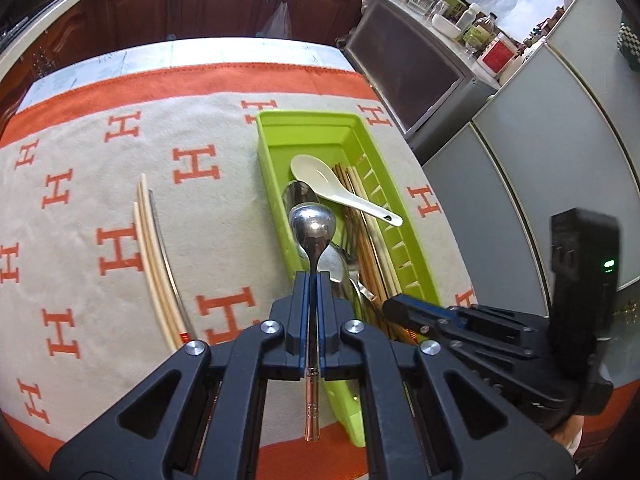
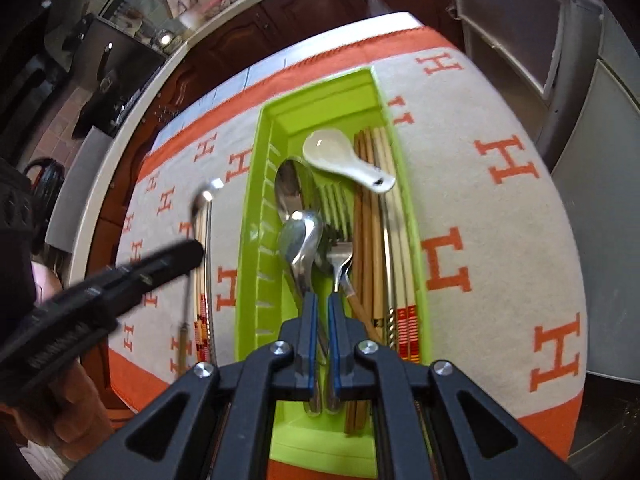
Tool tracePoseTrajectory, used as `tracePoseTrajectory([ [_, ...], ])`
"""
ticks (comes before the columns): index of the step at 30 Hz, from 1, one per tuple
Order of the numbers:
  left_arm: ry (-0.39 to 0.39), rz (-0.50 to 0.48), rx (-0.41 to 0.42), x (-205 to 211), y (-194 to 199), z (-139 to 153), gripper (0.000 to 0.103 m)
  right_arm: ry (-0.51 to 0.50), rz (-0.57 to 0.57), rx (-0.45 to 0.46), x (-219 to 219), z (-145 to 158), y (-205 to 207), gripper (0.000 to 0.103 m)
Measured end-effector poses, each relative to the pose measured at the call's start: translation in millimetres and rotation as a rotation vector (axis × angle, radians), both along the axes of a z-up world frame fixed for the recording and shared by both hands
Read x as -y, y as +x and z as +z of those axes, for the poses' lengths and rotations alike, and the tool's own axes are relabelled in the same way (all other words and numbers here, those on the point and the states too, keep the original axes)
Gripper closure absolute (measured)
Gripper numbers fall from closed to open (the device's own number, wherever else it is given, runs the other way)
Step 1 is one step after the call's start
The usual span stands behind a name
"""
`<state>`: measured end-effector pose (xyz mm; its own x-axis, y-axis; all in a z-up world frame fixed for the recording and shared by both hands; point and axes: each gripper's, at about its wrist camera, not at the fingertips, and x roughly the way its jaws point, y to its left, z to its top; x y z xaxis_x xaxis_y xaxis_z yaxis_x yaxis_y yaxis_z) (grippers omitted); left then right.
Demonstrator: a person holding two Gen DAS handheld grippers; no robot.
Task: Organize utensils
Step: 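Carry the fork into the lime-green tray with the right tool while the left tool carries the teaspoon there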
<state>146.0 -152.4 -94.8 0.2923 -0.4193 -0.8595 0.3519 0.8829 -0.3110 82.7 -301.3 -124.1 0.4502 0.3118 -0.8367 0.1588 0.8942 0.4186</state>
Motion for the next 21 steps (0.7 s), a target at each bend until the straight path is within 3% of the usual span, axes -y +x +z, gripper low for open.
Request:
tracePoseTrajectory([
  [5,0.014,0.016,-0.052,14,-2,-20,0.101,-0.015,-0.056,0.061,14,17,-3,0.097],
  [10,0.031,0.012,-0.099,22,-6,-34,0.101,-0.016,-0.053,0.061,15,17,-2,0.097],
  [21,0.084,0.005,-0.019,-2,-26,-6,0.101,-0.036,-0.004,0.060,-5,19,-2,0.097],
])
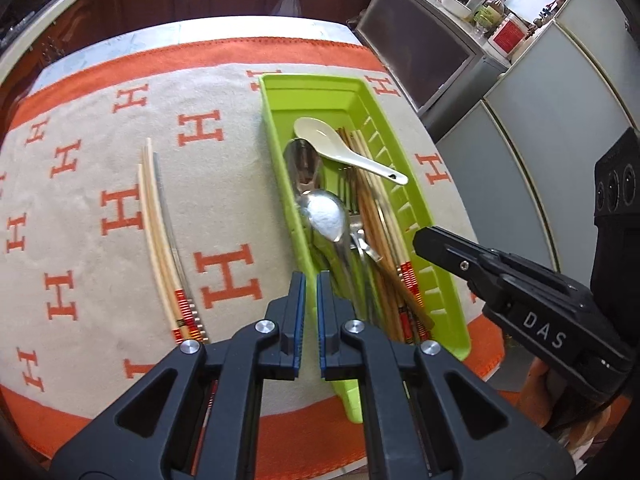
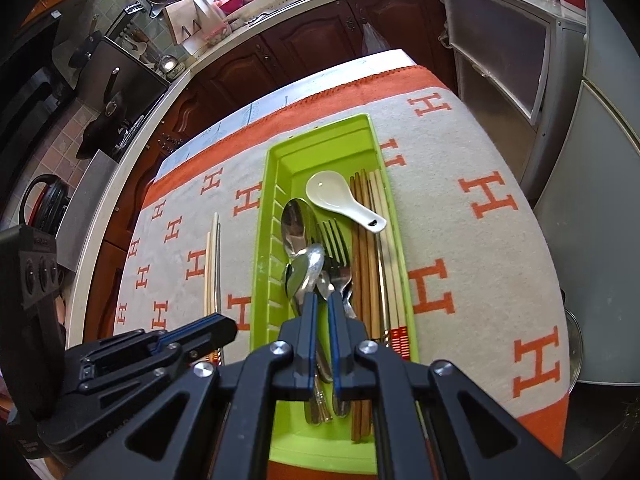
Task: Organize utensils
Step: 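Carry the fork into the lime-green tray with the right tool while the left tool carries the teaspoon there, then move the right tool over the chopsticks and grasp one chopstick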
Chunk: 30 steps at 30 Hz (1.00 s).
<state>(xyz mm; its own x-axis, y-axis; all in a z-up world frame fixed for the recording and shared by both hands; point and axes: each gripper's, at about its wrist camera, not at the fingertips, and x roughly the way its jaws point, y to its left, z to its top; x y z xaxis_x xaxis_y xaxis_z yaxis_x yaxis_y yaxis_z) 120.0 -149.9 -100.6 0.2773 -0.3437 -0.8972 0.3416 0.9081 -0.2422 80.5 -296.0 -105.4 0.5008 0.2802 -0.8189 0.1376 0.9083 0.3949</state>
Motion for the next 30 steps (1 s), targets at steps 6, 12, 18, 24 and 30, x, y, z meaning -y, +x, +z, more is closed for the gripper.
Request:
tracePoseTrajectory([
  [6,0.076,0.031,0.072,-36,-11,11,0.101,-0.018,0.043,-0.001,-20,3,-4,0.097],
  [12,0.118,0.097,0.086,-78,-17,8,0.101,-0.028,0.098,-0.002,-44,6,-6,0.097],
  [18,0.147,0.159,0.092,-114,-24,2,0.087,-0.024,0.142,-0.019,-67,4,-5,0.097],
  [24,0.165,0.203,0.097,-140,-26,-3,0.082,-0.026,0.203,-0.041,-96,0,1,0.097],
  [30,0.183,0.241,0.127,-155,-26,-6,0.062,-0.027,0.244,-0.094,-123,-16,20,0.097],
])
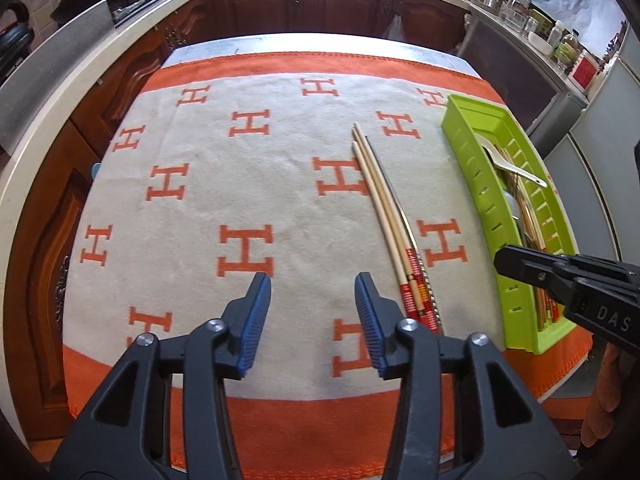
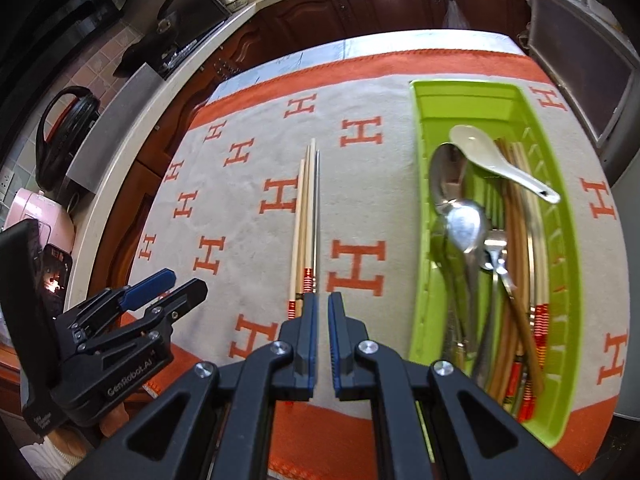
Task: Organize utensils
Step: 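Move the right tool over the chopsticks and grasp one chopstick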
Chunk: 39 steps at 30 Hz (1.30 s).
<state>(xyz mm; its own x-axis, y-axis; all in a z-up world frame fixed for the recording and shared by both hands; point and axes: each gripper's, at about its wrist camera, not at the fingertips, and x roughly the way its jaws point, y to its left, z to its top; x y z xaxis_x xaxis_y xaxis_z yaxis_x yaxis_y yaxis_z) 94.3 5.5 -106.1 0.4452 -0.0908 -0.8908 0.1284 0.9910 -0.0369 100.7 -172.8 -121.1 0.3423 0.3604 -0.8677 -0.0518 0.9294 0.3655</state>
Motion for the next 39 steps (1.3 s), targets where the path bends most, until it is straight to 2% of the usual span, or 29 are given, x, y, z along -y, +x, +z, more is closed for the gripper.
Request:
tracePoseTrajectory([
  [7,-0.002,0.012,-0.007,-11,4,-10,0.062,-0.050,0.021,-0.053,-27,-24,20,0.097],
  [16,-0.024,0.017,-0.020,-23,12,-22,0.061,-0.139,0.012,-0.087,-40,-44,31,0.097],
  [31,-0.055,0.027,-0.044,-35,18,-34,0.061,-0.225,0.028,-0.077,-52,-47,50,0.096],
  [34,-0.057,0.029,-0.045,-36,18,-34,0.061,-0.250,0.053,-0.063,-58,-46,48,0.091],
  [36,-0.057,0.029,-0.046,-36,18,-34,0.061,-0.245,0.066,-0.053,-60,-46,47,0.082],
  [39,-0.056,0.027,-0.047,-35,18,-34,0.061,-0.251,0.071,-0.032,-63,-45,45,0.078],
])
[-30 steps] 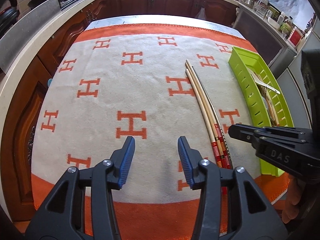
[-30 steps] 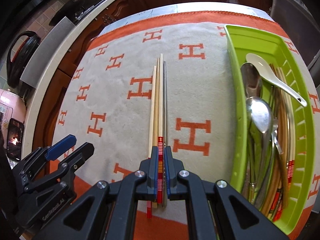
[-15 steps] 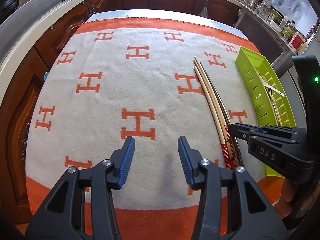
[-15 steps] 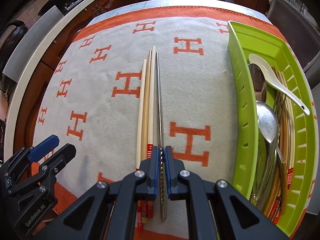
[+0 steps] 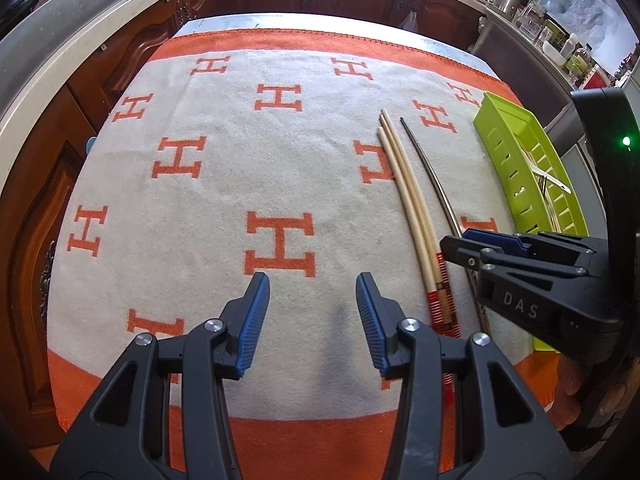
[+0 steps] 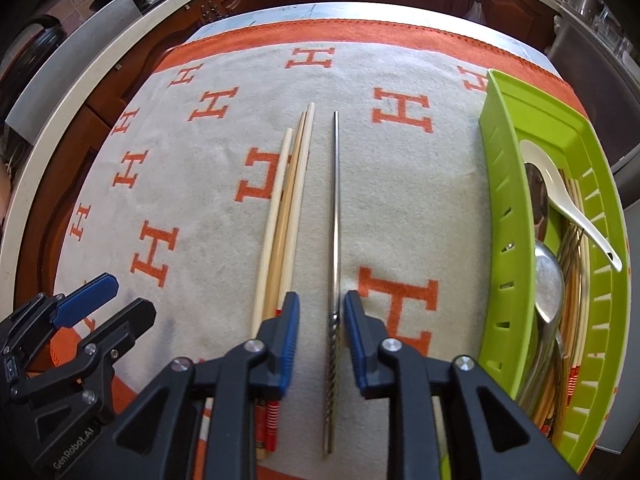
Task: Organize utensils
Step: 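Move the right tool over the chopsticks and grasp one chopstick, then carry the chopstick into the lime-green tray and open the right tool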
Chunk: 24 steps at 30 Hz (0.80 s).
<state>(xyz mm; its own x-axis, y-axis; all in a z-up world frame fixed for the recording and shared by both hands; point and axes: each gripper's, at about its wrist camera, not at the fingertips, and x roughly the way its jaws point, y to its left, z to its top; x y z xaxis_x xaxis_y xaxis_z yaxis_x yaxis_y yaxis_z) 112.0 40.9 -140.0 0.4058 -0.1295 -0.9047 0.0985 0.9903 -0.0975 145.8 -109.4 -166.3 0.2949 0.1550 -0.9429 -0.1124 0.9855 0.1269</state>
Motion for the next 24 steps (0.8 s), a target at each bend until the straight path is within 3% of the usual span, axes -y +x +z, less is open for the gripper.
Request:
tracePoseTrajectory([
  [2,0.002,-0.002,-0.001,1,0,0,0.061,-0.020,0.015,0.019,-2,0,-2,0.079],
  [5,0.006,-0.003,-0.003,3,-1,-1,0.061,-0.052,-0.001,0.045,0,1,-5,0.097],
  [12,0.003,-0.004,-0.007,6,-3,1,0.061,0.066,-0.072,0.055,21,6,-10,0.098],
  [18,-0.038,-0.009,-0.013,13,-3,3,0.061,0.172,-0.132,0.133,51,40,-24,0.098],
  [24,-0.026,-0.026,-0.004,31,-5,6,0.061,0.216,-0.197,0.206,90,67,-38,0.098],
])
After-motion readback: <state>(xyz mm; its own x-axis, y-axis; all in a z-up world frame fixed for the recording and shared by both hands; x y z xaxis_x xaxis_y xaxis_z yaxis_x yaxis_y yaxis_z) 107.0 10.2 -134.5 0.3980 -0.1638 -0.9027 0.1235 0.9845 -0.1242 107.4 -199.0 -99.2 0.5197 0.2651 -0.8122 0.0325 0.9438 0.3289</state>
